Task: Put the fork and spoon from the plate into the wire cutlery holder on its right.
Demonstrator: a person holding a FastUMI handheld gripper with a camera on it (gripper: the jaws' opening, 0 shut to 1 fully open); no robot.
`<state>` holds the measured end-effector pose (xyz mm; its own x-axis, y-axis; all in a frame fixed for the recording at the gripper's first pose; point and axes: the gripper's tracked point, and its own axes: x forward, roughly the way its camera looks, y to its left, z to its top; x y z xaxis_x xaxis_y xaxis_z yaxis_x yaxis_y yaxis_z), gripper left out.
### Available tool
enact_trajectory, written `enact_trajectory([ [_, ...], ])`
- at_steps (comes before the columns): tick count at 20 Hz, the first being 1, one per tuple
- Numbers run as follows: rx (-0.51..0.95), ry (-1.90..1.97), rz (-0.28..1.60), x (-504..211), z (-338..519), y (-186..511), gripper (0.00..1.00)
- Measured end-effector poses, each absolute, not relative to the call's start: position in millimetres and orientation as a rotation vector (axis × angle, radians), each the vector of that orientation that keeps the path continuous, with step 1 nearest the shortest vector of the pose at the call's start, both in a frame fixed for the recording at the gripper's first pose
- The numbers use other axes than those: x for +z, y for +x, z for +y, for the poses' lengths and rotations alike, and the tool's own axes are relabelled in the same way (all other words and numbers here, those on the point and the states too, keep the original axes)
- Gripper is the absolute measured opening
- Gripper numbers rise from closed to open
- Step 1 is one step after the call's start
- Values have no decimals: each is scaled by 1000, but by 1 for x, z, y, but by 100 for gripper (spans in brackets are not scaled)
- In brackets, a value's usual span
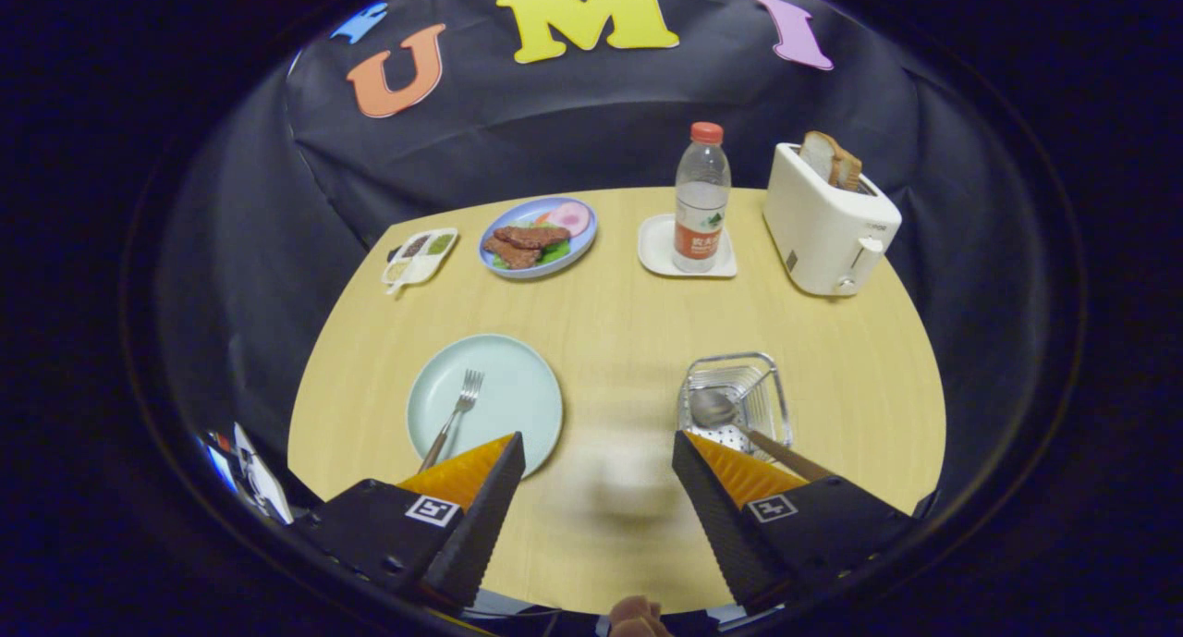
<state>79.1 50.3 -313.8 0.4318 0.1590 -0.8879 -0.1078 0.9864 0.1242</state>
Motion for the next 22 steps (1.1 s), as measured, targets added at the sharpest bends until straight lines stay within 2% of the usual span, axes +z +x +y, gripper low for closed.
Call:
enact_trajectory([
  [7,191,86,1187,-351,140,50,97],
  [16,130,102,1230,-398,212,44,95],
  [17,117,90,1231,-404,214,44,92],
  [18,106,84,1237,-410,217,44,85],
  [21,102,76,1262,-418,227,47,73],
  [22,97,65,1262,-422,227,50,72],
])
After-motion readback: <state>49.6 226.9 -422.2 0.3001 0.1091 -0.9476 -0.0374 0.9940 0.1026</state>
